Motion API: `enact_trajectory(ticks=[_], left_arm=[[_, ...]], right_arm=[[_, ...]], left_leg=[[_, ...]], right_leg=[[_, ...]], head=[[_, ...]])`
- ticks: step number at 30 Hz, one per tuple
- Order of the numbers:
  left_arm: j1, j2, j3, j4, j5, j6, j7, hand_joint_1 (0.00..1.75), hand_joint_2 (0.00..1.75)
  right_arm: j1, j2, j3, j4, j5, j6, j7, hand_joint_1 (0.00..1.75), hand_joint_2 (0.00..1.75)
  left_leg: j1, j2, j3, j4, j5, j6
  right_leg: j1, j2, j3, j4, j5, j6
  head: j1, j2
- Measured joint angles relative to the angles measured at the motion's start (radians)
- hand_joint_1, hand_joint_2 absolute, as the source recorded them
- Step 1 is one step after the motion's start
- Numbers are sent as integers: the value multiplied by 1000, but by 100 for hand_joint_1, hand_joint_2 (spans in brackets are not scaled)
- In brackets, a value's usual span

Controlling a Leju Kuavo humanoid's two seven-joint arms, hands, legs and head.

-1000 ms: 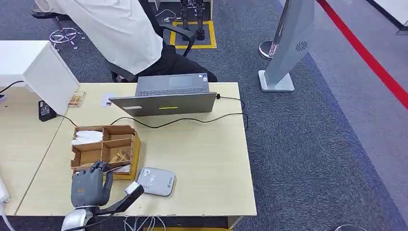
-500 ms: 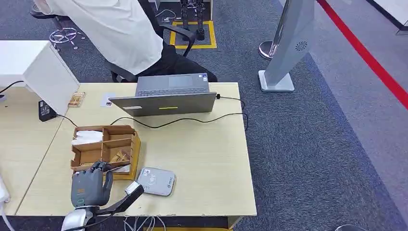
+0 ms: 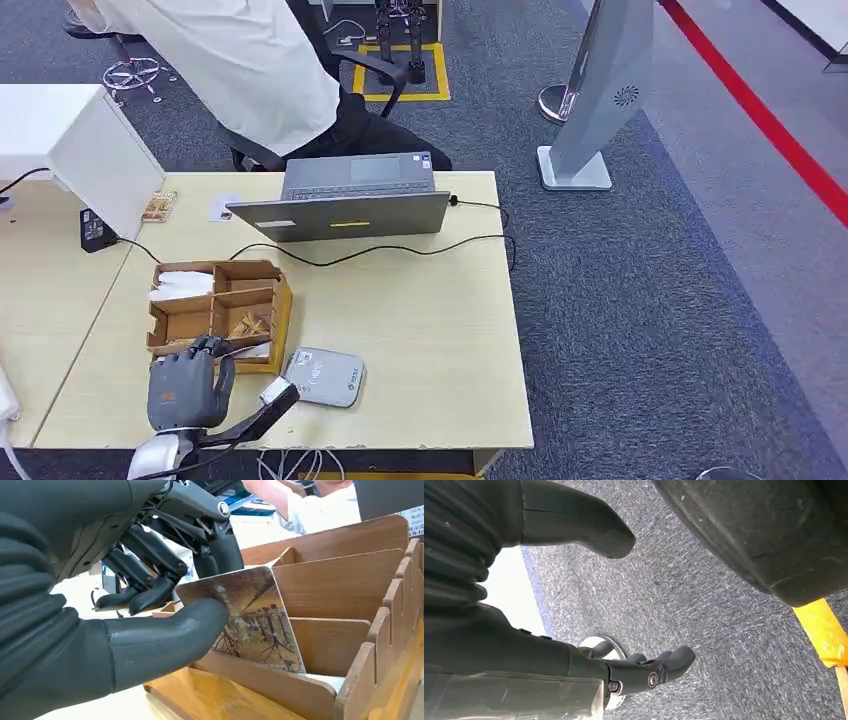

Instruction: Pass the card to the sensor for recognition and then transmit it.

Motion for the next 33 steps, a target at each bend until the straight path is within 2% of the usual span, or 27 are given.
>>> enact_trajectory(ticks=[1, 2, 4, 5, 6, 7, 9, 10, 13, 16, 21, 33], left_arm=[[0, 0, 0, 0, 0, 0, 0, 175, 175], [0, 0, 0, 0, 0, 0, 0, 0, 175], [0, 0, 0, 0, 11, 12, -16, 0, 175], [2, 11, -4, -10, 48, 41, -65, 0, 175], [16, 47, -25, -101, 92, 38, -100, 0, 175], [22, 89, -54, -234, 107, -5, -83, 0, 175], [-13, 156, -103, -485, 125, -162, -20, 0, 175], [-27, 175, -118, -562, 129, -216, -5, 0, 175], [-22, 220, -151, -701, 125, -191, -12, 0, 175], [-19, 248, -168, -765, 124, -153, -20, 0, 175], [-14, 272, -181, -811, 123, -146, -21, 0, 175], [-13, 289, -195, -836, 123, -146, -21, 0, 175]], right_arm=[[0, 0, 0, 0, 0, 0, 0, 0, 175], [0, 0, 0, 0, 0, 0, 0, 0, 175], [0, 0, 0, 0, -5, 0, 1, 0, 175], [0, 0, -1, 0, -21, 0, 4, 0, 175], [1, 0, -6, 0, -37, -1, 11, 0, 175], [3, 1, -12, 0, -43, -4, 16, 0, 175], [10, 2, -21, 0, -44, -5, 18, 0, 175], [10, 2, -24, 0, -44, -5, 19, 0, 175], [10, 6, -27, 0, -44, -5, 19, 0, 175], [10, 6, -29, 0, -44, -5, 19, 0, 175], [9, 6, -29, 0, -44, -5, 19, 0, 175], [9, 7, -29, 0, -44, -5, 19, 0, 175]], left_leg=[[0, 0, 0, 0, 0, 0], [0, 0, 0, 0, 0, 0], [0, 0, 0, 0, 0, 0], [0, 0, 0, 0, 0, 0], [3, 2, -2, 1, 0, 0], [4, 2, -3, 2, 1, -1], [4, -3, -4, 1, 1, -1], [3, -4, -3, 0, 1, -1], [1, 0, -1, 0, 0, -2], [1, -1, -1, 0, 0, -2], [1, -1, -1, 0, 0, -2], [1, -1, -1, 0, 0, -2]], right_leg=[[0, 0, 0, 0, 0, 0], [0, 0, 0, 0, 0, 0], [0, 0, 0, 0, 0, 0], [0, 0, -1, 0, 0, 0], [1, 2, -3, 1, 1, -1], [2, 2, -6, 1, 2, -3], [1, -4, -3, 1, 1, -1], [1, -4, -2, 1, 0, -1], [1, 0, -2, 1, 1, -2], [1, -1, -2, 1, 0, -2], [1, -1, -2, 1, 0, -2], [1, -1, -1, 1, 0, -2]], head=[[0, 0], [0, 0], [0, 0], [0, 0], [0, 0], [1, 0], [2, 0], [0, 0], [-2, 0], [-1, 0], [-2, 0], [-1, 0]])
